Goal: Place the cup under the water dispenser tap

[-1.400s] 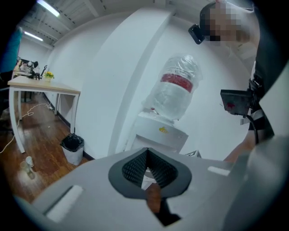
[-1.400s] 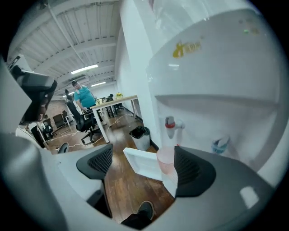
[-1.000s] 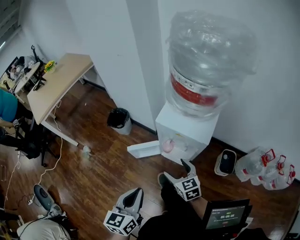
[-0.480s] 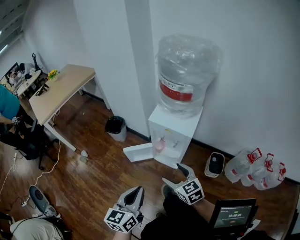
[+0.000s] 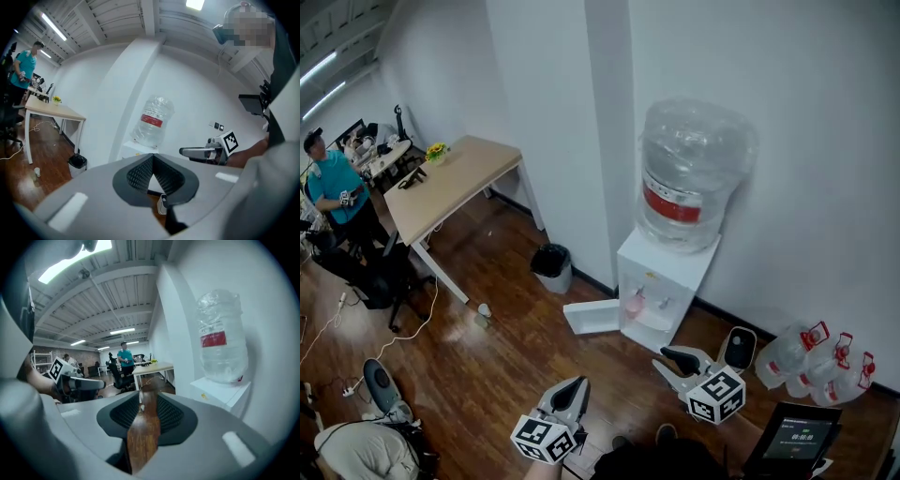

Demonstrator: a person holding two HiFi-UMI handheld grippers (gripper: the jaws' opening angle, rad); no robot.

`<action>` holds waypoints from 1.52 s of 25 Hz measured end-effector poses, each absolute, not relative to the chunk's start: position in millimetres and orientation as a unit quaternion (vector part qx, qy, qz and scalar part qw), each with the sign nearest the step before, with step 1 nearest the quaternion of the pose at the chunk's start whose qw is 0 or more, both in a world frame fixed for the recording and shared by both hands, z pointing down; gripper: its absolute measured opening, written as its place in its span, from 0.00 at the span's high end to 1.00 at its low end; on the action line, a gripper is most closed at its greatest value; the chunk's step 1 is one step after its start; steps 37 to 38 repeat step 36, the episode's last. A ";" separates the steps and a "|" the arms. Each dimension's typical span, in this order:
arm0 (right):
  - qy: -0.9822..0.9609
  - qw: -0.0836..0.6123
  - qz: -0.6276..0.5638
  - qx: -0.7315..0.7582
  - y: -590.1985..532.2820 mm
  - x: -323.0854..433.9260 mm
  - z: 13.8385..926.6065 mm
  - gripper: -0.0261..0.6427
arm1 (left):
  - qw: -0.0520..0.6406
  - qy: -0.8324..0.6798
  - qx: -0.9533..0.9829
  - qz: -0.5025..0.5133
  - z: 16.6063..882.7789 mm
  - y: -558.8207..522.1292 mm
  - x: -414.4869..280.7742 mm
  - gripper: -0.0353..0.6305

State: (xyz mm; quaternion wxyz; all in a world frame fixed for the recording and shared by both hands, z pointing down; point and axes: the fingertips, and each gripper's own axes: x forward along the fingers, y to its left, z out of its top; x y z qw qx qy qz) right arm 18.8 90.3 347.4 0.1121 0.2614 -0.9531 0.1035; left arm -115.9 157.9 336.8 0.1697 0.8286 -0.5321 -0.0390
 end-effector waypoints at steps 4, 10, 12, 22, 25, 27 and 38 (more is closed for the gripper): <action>-0.955 0.084 0.092 0.270 98.7 30.5 311.3 0.94 | 0.169 -0.540 0.823 -0.044 328.4 160.7 -106.5 0.94; -0.958 0.094 0.072 0.260 99.1 47.5 299.5 0.96 | 0.150 -0.528 0.835 -0.048 303.5 161.9 -71.3 0.94; -0.958 0.099 0.073 0.259 98.9 50.2 303.4 0.96 | 0.148 -0.528 0.835 -0.047 300.7 165.4 -65.8 0.94; -0.960 0.099 0.078 0.251 92.5 54.1 308.4 0.96 | 0.148 -0.545 0.825 -0.034 307.6 162.1 -63.6 0.94; -0.960 0.098 0.079 0.250 91.0 53.5 307.3 0.96 | 0.149 -0.545 0.825 -0.030 303.4 157.8 -60.2 0.94; -0.960 0.100 0.081 0.249 91.4 53.9 309.6 0.96 | 0.150 -0.544 0.825 -0.028 303.9 156.7 -58.7 0.94; -0.958 0.101 0.082 0.255 87.9 56.5 306.9 0.96 | 0.149 -0.546 0.824 -0.026 301.1 155.1 -60.5 0.94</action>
